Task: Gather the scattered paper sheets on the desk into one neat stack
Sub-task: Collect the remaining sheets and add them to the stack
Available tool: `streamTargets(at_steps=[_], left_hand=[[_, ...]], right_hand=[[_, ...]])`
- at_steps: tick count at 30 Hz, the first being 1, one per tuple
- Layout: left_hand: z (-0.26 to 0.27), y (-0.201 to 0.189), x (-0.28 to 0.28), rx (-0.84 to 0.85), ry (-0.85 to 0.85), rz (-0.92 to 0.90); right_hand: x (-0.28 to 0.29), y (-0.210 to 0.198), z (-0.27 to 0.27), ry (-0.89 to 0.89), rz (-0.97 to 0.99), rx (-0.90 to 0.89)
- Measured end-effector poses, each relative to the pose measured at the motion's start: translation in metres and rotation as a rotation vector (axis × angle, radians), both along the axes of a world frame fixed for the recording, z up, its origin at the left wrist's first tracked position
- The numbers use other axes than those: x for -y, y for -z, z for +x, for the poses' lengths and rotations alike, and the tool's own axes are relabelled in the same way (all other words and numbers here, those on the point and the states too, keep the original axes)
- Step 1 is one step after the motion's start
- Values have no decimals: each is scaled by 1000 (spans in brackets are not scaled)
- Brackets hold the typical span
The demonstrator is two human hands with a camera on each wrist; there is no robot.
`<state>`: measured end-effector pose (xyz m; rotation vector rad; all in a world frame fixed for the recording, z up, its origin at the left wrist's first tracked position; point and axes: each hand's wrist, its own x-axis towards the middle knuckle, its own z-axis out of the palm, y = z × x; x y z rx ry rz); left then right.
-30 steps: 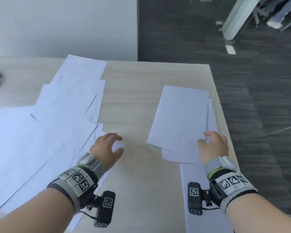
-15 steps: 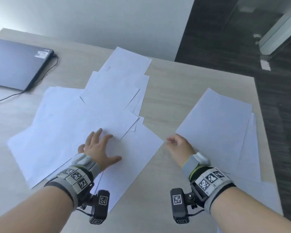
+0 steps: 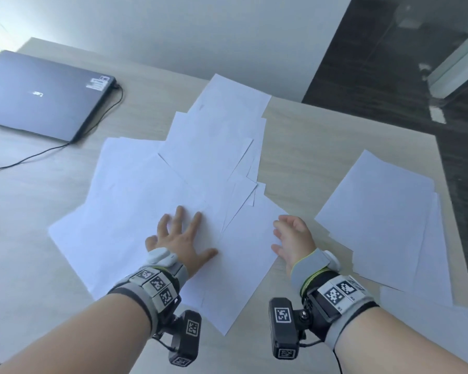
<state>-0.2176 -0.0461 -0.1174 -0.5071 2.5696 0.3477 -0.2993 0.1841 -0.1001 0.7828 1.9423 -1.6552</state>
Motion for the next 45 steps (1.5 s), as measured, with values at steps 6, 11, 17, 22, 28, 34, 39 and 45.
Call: streamTargets(at_steps=[6, 11, 17, 22, 28, 34, 39, 45], left_hand=[[-13, -11, 45, -138, -221, 19], [-10, -10, 122, -85, -498, -92], [-20, -11, 145, 4, -413, -151], [-29, -10, 135, 12, -371, -131], [-28, -7, 136, -22, -340, -112], [-39, -7, 134, 14, -445, -17], [-40, -10, 122, 50, -387, -25], [-38, -13, 101, 18, -399, 55]], right_hand=[[0, -7, 11, 25, 160, 49], [8, -14, 14, 7, 147, 113], [36, -19, 18, -95, 44, 90], [57, -20, 24, -75, -133, 184], [64, -20, 17, -1, -175, 207], [67, -17, 14, 33, -186, 214], [69, -17, 13, 48, -198, 219], [70, -17, 13, 49, -209, 223]])
